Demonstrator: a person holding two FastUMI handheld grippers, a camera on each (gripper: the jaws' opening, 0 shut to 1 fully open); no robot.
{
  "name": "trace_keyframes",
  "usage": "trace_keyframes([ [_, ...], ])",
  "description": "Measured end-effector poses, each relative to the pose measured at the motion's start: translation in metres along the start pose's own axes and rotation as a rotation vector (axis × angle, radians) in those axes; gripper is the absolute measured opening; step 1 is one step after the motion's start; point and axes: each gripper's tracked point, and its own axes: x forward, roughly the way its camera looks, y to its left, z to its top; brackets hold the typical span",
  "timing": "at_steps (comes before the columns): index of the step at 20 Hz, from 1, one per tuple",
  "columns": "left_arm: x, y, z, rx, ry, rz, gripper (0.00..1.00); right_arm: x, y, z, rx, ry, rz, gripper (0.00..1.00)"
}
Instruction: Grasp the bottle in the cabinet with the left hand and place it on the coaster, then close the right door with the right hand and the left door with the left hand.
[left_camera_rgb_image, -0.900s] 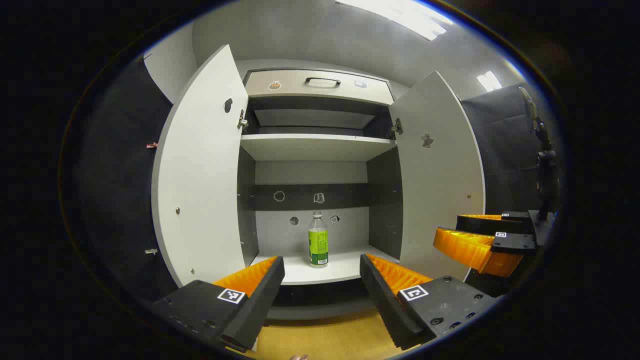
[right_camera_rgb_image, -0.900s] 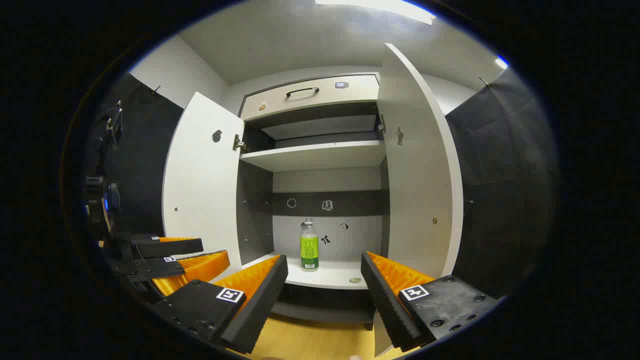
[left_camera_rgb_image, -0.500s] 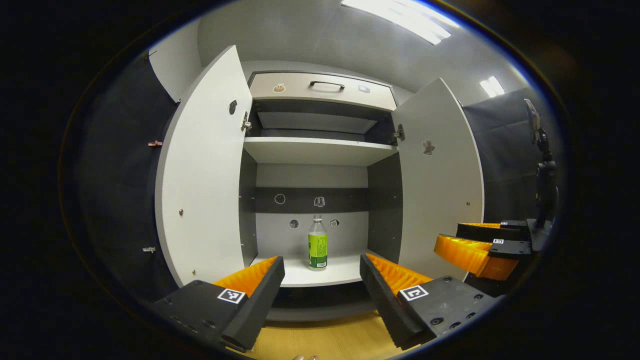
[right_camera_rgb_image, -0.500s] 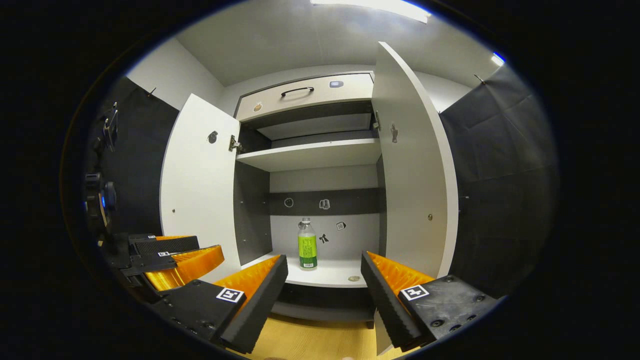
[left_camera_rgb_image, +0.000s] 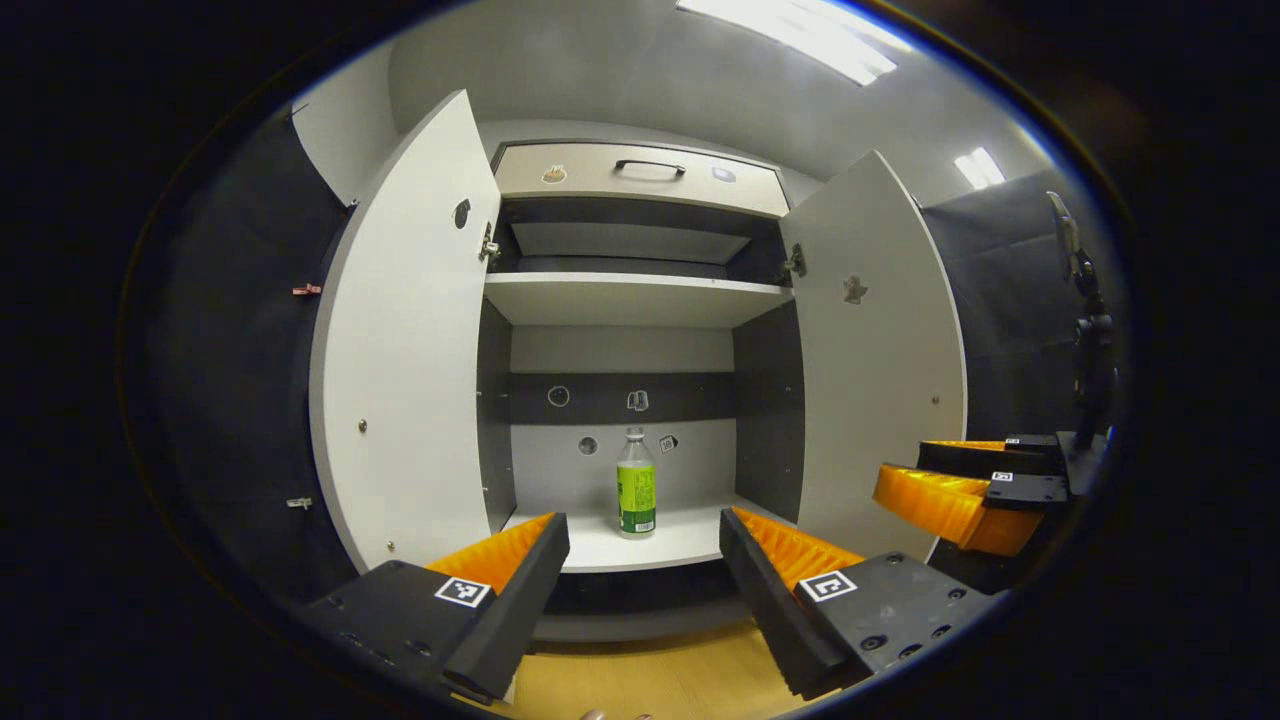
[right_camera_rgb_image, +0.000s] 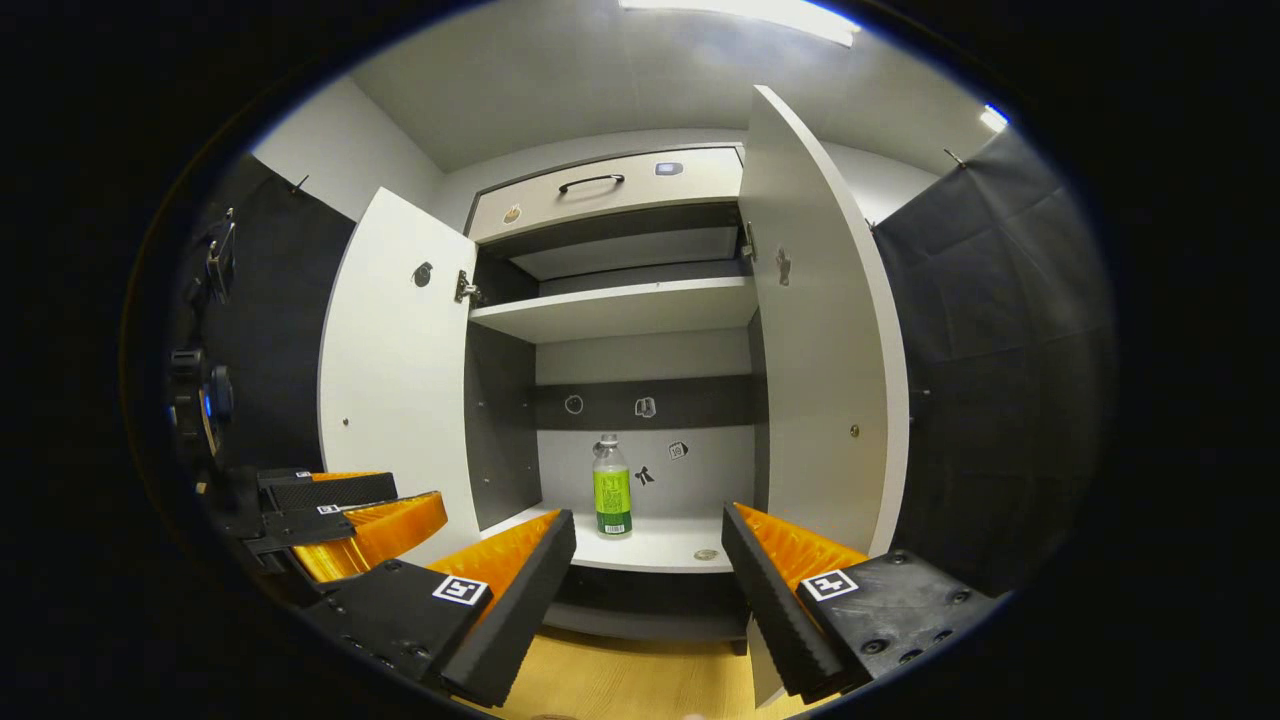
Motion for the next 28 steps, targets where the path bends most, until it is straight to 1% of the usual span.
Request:
trace_keyframes([
  [4,0.001,0.003,-0.002,-0.007,0.005,-0.030,0.96,-0.006,0.002,0.004,-0.022,-0.003,-0.028,0.98],
  [7,0.004,0.008,-0.005,0.001,0.011,-0.051,0.96,-0.011,0.001,-0.002,-0.057,0.012,-0.062,0.98],
  [8,0.006,0.011,-0.006,-0.001,0.010,-0.056,0.96,-0.012,0.002,-0.003,-0.061,0.015,-0.069,0.94],
  [9,0.008,0.013,-0.005,-0.008,0.006,-0.060,0.96,-0.014,0.003,-0.001,-0.066,0.007,-0.076,0.98],
  [11,0.015,0.014,-0.006,-0.023,0.004,-0.076,0.96,-0.015,0.002,0.001,-0.081,-0.009,-0.094,0.98],
  [14,0.030,0.018,-0.007,-0.041,-0.001,-0.066,0.96,-0.011,0.003,-0.002,-0.101,-0.006,-0.093,0.98],
  [16,0.044,0.015,-0.010,-0.055,-0.003,-0.068,0.96,-0.001,-0.001,-0.001,-0.116,-0.016,-0.087,0.98],
  [18,0.063,0.014,-0.013,-0.056,-0.001,-0.066,0.96,0.012,-0.001,-0.003,-0.109,-0.023,-0.062,0.97],
  [20,0.084,0.016,-0.015,-0.050,0.006,-0.046,0.96,0.030,-0.004,-0.005,-0.092,-0.028,-0.034,0.98],
  [23,0.117,0.013,-0.018,-0.056,0.004,-0.045,0.96,0.053,-0.007,-0.013,-0.078,-0.025,0.008,0.98],
  [28,0.162,0.007,-0.027,-0.033,0.004,-0.043,0.96,0.077,-0.019,-0.022,-0.049,-0.017,0.039,0.98],
])
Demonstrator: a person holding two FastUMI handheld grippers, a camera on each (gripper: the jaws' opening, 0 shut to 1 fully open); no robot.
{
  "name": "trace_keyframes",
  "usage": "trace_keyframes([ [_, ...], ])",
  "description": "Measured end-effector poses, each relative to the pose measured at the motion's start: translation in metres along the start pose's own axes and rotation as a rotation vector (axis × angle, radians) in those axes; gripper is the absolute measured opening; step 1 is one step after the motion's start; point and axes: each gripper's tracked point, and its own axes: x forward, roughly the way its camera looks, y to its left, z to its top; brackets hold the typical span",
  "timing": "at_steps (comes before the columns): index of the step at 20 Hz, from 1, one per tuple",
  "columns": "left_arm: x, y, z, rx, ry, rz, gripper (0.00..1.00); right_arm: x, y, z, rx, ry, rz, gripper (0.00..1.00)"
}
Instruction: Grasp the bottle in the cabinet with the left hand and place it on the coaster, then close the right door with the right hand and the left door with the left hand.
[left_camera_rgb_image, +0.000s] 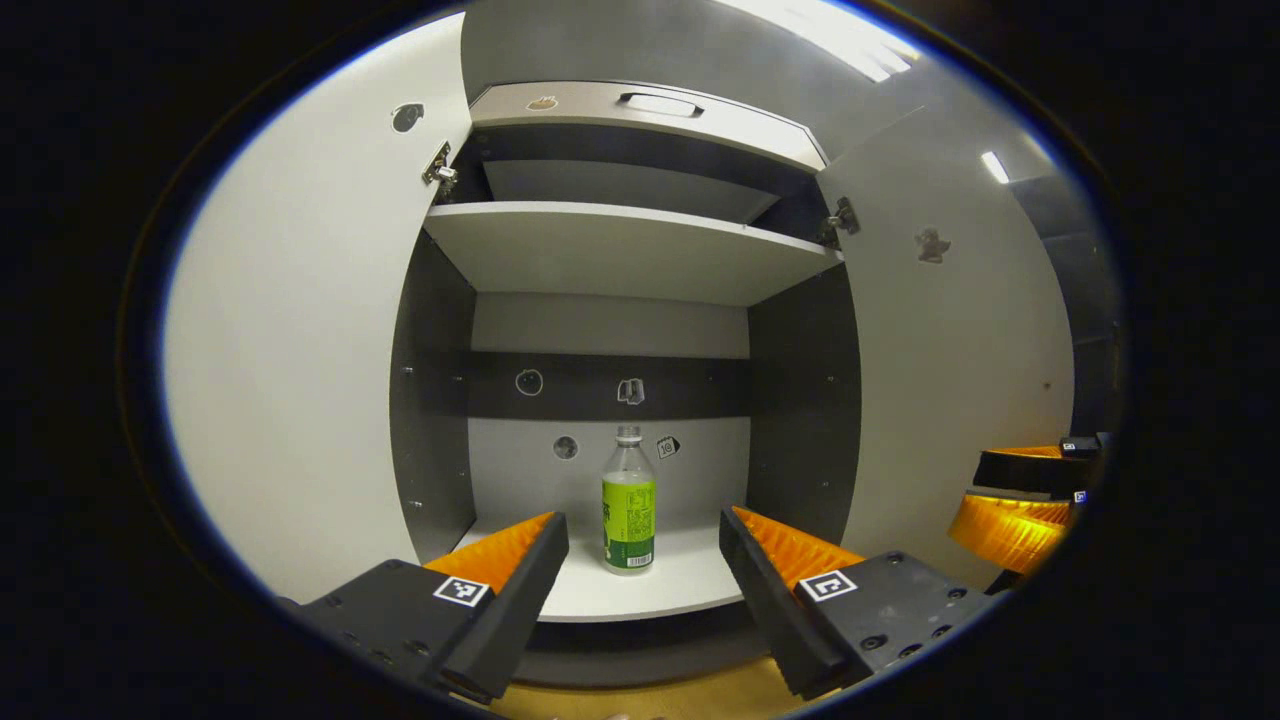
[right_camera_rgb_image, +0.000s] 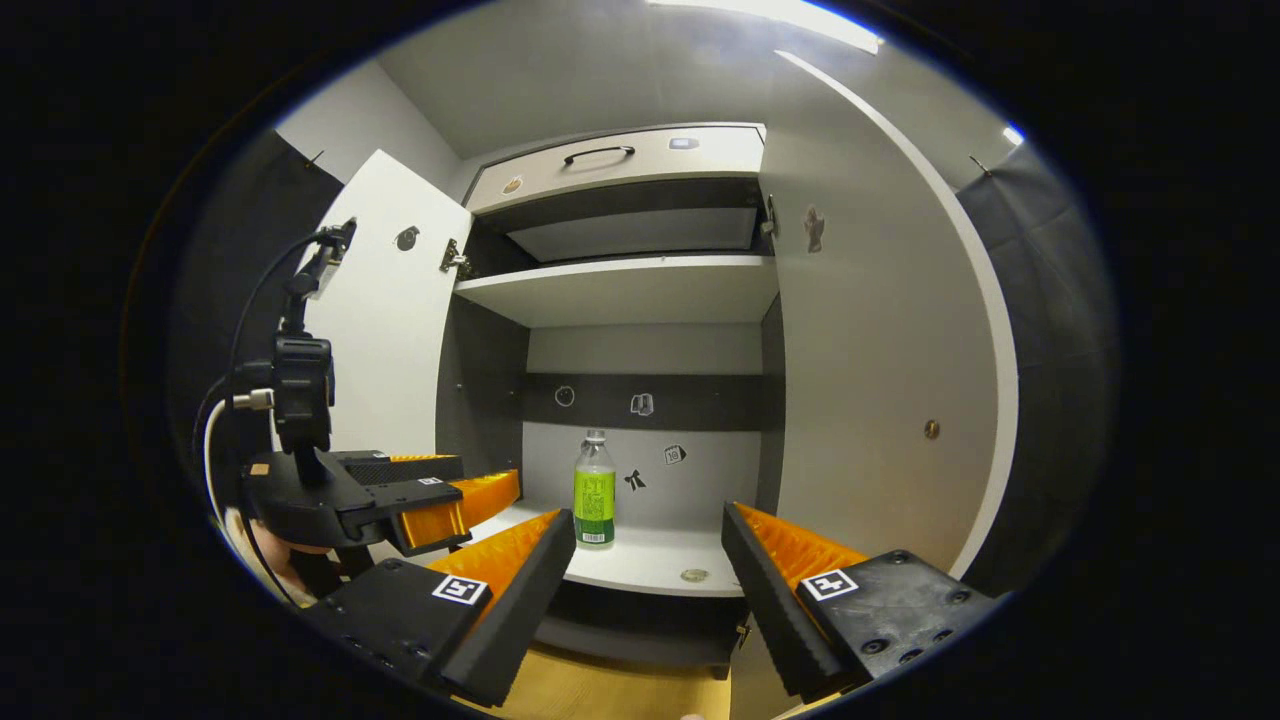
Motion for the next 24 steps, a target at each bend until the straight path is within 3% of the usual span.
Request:
trace_keyframes([
  [7,0.045,-0.002,-0.007,0.029,0.003,-0.030,0.96,0.022,0.004,-0.014,-0.021,0.014,0.058,0.98],
  [24,0.159,0.012,-0.055,0.055,0.025,-0.053,0.96,0.055,0.013,-0.037,-0.114,0.054,0.065,0.98],
])
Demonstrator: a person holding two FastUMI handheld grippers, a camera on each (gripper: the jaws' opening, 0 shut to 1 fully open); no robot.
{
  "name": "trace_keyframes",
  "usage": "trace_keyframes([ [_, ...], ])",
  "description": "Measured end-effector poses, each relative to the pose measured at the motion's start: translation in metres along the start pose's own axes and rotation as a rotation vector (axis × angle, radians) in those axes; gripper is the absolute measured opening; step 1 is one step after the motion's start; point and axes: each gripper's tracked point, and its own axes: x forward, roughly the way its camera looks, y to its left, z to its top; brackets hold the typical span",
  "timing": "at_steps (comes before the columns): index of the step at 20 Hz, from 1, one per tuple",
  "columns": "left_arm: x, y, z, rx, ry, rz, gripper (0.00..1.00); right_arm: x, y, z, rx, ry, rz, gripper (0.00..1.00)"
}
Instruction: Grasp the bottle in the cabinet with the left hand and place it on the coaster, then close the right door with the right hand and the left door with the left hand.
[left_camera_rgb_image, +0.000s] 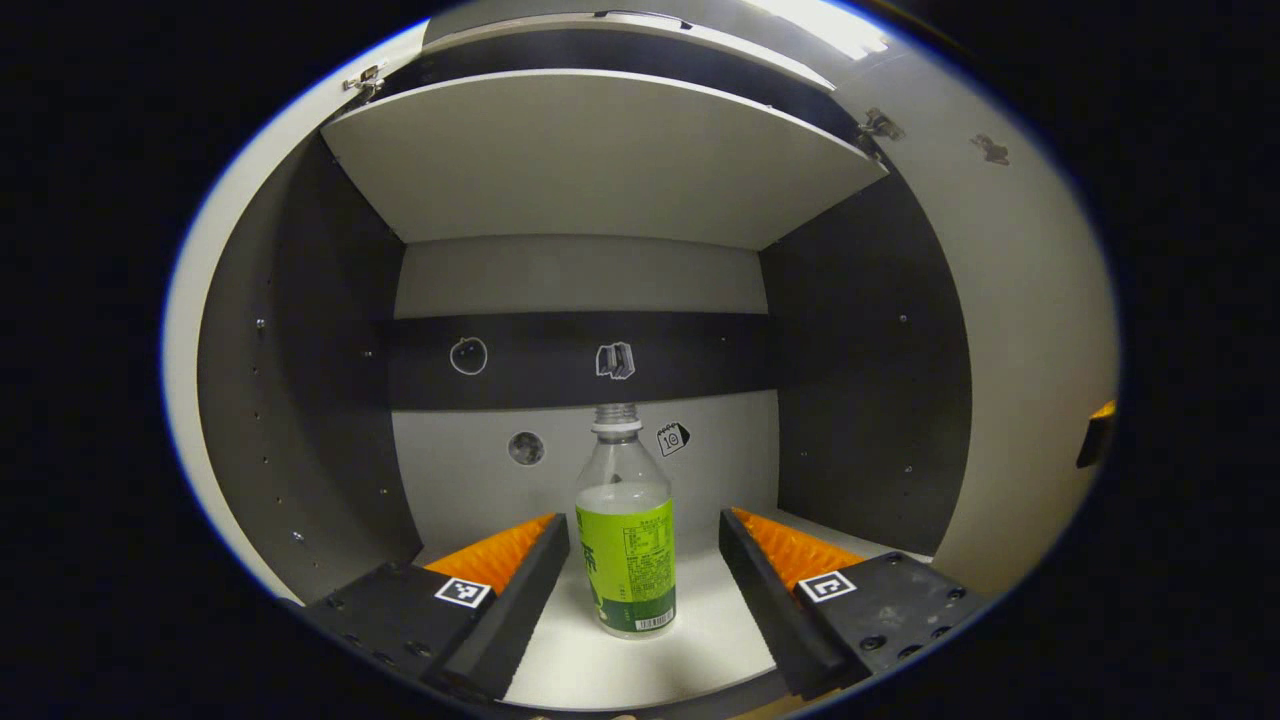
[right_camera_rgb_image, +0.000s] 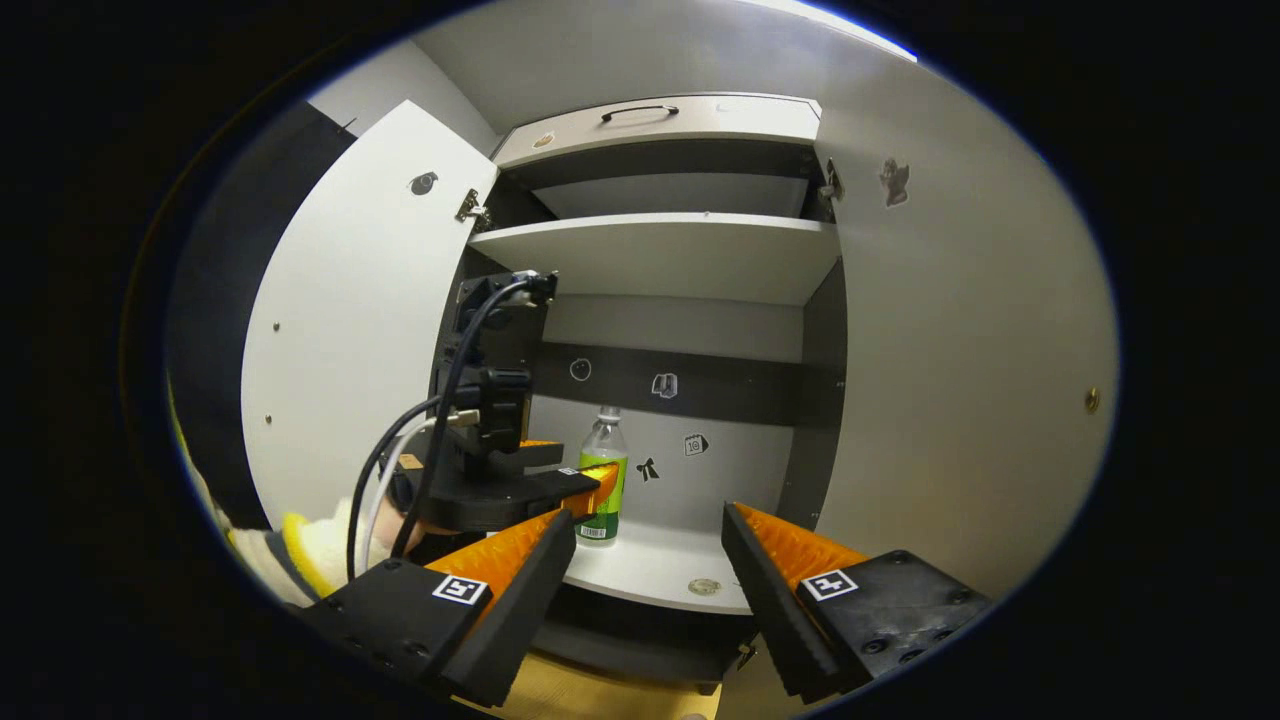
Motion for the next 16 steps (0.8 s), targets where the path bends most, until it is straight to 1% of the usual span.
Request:
trace_keyframes([
  [5,0.028,0.000,-0.010,0.021,0.004,0.003,0.96,0.004,0.002,-0.011,0.001,0.027,0.018,0.98],
  [6,0.031,0.001,-0.010,0.017,-0.003,0.008,0.99,0.005,0.002,-0.012,0.004,0.030,0.020,0.98],
  [7,0.034,0.001,-0.010,0.010,-0.010,0.013,0.95,0.005,0.002,-0.013,0.005,0.032,0.021,0.98],
  [13,0.059,0.009,-0.022,0.023,0.001,0.042,0.95,0.004,-0.007,-0.014,0.017,0.029,0.012,0.98],
  [15,0.065,0.010,-0.022,0.005,-0.012,0.045,0.89,0.004,-0.012,-0.015,0.022,0.033,0.004,0.98],
  [16,0.064,0.009,-0.023,0.004,-0.010,0.039,0.80,0.004,-0.013,-0.016,0.027,0.036,0.003,0.98],
])
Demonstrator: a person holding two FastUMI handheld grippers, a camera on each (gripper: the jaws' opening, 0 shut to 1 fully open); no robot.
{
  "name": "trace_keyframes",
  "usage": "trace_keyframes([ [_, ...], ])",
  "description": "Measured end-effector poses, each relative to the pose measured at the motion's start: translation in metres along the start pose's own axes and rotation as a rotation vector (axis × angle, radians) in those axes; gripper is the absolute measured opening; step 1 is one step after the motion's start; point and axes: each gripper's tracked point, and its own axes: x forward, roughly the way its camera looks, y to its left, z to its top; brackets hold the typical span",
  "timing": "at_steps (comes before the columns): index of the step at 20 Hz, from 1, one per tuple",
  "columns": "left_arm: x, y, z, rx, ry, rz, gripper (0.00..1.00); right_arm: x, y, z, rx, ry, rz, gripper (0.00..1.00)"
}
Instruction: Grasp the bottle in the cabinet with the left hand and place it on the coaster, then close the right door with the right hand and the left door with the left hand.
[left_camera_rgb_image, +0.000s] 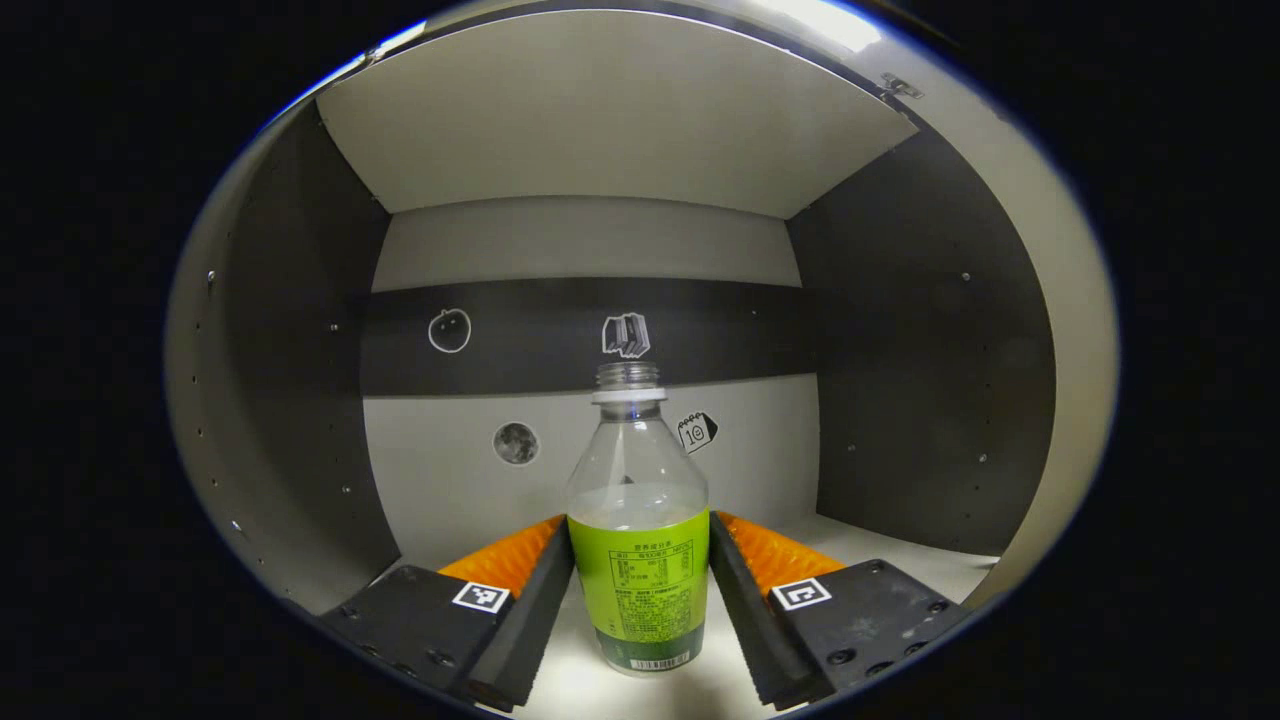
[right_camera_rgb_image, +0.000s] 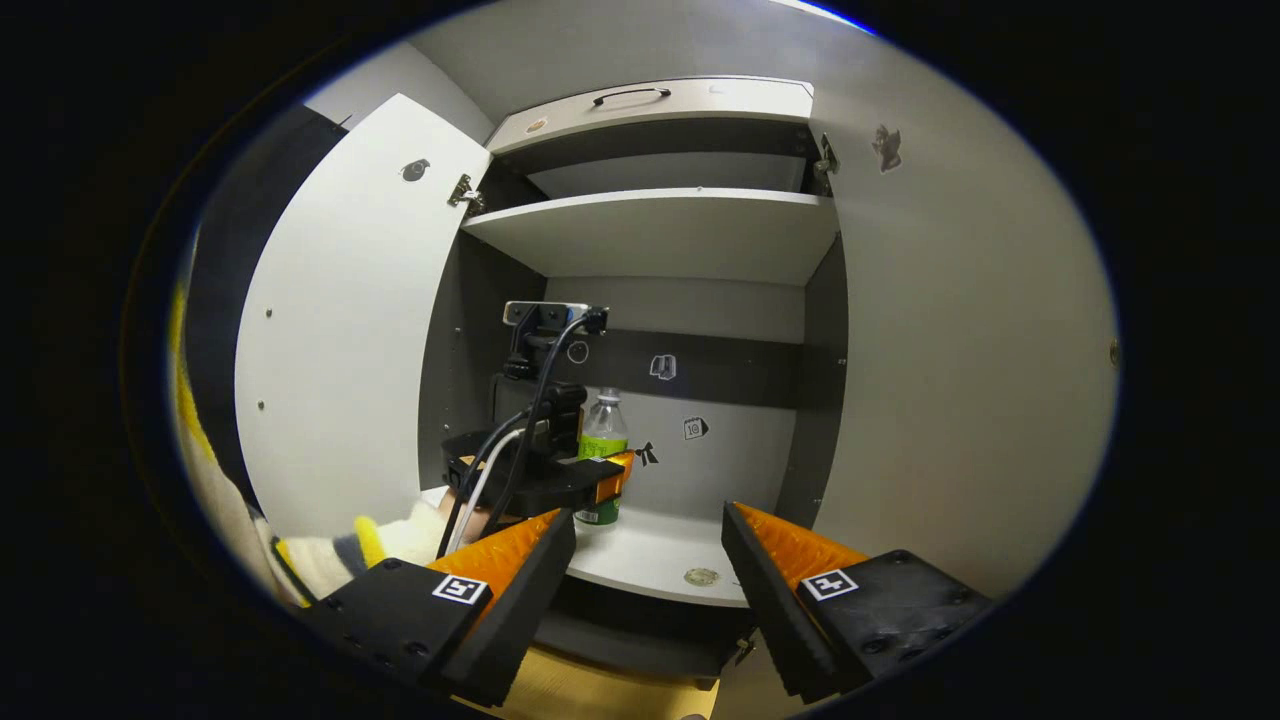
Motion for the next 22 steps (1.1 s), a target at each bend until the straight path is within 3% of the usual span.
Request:
trace_keyframes([
  [4,-0.009,-0.001,0.009,0.027,0.004,0.001,0.77,-0.002,-0.004,0.005,0.023,-0.009,-0.008,0.98],
  [8,-0.047,0.002,0.038,0.009,-0.038,-0.009,0.76,-0.009,0.000,0.015,0.042,-0.036,-0.008,0.98],
  [16,-0.161,0.010,0.080,-0.021,-0.097,-0.042,0.75,-0.043,0.019,0.031,0.068,-0.062,-0.030,0.98],
  [19,-0.203,0.009,0.085,-0.075,-0.102,-0.059,0.75,-0.070,0.035,0.041,0.069,-0.074,-0.037,0.98],
  [22,-0.243,0.014,0.083,-0.056,-0.090,-0.048,0.75,-0.101,0.053,0.054,0.071,-0.098,-0.051,0.98],
])
